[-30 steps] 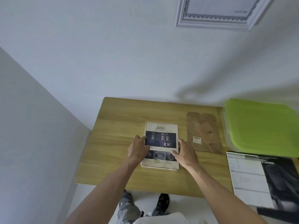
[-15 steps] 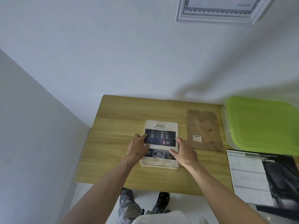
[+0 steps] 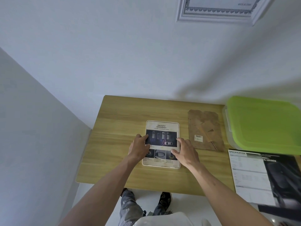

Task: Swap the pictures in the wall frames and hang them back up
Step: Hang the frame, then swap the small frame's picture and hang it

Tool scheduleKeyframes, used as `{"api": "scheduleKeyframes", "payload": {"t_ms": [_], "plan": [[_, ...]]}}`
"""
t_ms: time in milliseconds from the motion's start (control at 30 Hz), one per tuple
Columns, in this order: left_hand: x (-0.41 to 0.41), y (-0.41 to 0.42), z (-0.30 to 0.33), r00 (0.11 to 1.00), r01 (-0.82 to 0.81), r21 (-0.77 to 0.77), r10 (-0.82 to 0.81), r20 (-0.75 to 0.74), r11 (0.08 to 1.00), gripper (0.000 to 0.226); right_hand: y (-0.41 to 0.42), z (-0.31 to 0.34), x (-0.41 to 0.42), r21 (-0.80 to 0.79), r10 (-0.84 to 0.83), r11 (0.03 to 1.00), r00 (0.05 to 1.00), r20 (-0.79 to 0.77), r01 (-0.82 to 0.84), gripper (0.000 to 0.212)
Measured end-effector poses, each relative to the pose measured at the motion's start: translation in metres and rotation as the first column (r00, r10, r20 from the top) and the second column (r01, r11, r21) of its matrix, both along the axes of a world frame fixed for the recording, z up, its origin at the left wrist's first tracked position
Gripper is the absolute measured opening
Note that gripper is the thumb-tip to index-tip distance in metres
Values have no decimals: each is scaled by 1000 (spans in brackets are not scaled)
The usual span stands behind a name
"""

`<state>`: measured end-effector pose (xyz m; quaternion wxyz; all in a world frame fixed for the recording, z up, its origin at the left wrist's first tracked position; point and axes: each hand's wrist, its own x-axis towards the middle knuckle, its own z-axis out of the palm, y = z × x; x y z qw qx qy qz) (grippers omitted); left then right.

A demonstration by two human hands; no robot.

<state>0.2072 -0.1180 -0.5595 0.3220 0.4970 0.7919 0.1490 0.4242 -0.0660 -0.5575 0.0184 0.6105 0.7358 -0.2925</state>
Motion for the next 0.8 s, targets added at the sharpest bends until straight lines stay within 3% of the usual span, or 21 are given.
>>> {"api": "scheduleKeyframes", "payload": {"t_ms": [333, 533, 667, 800], "plan": [[1, -2, 1, 999, -2, 14, 2, -43, 1000, 55, 0, 4, 7, 6, -4, 1000, 999, -50, 4, 62], [24, 7, 11, 990, 8, 177, 18, -141, 984, 44, 18, 9, 44, 92, -147, 984, 985, -92, 155, 53], [69, 32, 20, 989, 134, 304, -108, -100, 943, 41, 38, 13, 84, 108, -346, 933, 938, 0, 344, 49], [129, 59, 28, 973, 206, 175, -221, 69, 963, 52, 56, 13, 110, 15, -441, 898, 897, 22, 441, 56]]}}
